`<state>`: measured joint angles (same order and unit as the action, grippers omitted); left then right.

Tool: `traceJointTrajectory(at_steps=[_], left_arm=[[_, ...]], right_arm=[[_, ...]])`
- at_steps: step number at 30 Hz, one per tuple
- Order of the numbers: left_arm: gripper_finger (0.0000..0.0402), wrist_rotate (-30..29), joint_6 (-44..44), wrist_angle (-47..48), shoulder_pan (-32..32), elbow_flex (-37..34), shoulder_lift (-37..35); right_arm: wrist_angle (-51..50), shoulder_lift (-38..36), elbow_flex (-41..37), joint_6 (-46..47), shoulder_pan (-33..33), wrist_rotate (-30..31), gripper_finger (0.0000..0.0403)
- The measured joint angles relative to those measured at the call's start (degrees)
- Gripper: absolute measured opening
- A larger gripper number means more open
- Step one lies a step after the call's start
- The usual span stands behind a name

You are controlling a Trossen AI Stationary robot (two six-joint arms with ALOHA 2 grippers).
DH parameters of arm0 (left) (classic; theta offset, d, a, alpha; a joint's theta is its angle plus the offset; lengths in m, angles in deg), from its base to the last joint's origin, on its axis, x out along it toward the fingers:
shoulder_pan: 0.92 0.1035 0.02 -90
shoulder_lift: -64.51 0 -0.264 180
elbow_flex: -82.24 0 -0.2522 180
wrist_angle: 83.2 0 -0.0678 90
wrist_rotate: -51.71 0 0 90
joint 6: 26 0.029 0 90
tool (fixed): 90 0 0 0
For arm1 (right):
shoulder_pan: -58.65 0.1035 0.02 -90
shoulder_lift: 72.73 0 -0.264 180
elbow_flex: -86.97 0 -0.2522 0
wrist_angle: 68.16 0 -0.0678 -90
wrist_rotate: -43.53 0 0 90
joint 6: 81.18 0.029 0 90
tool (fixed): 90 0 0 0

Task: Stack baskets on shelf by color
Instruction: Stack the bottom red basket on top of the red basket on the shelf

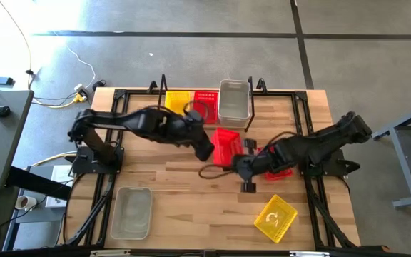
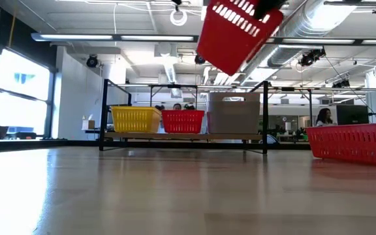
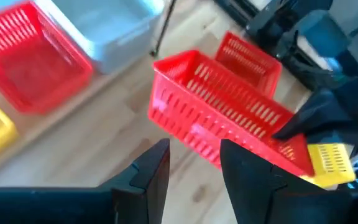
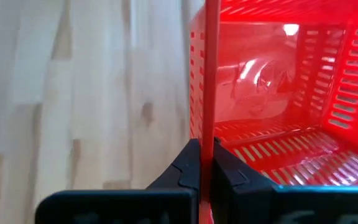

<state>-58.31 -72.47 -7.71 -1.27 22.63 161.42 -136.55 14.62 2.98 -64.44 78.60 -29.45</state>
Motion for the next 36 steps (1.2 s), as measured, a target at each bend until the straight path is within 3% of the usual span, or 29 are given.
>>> traceJointTrajectory(at_steps=[12, 21, 29, 36], left_arm=[[0.0131, -5.45, 11.87, 8.05, 3.96, 0.0, -7.89], [0.0131, -5.61, 16.98, 18.26, 8.54, 0.0, -8.2], [0.0131, -5.61, 21.69, 21.84, 13.36, -0.09, -9.09], [0.0131, -6.15, 23.15, 24.99, 15.77, -0.09, -10.64]], right_arm=[[3.45, 0.02, 8.34, -10.11, -12.07, 2.38, 0.0], [8.15, 1.72, 14.52, -16.88, -21.26, 2.49, 0.0], [6.88, 10.25, 24.72, -22.95, -26.87, 2.16, 0.0], [-2.72, 18.63, 32.31, -23.08, -28.75, 2.12, 0.0]])
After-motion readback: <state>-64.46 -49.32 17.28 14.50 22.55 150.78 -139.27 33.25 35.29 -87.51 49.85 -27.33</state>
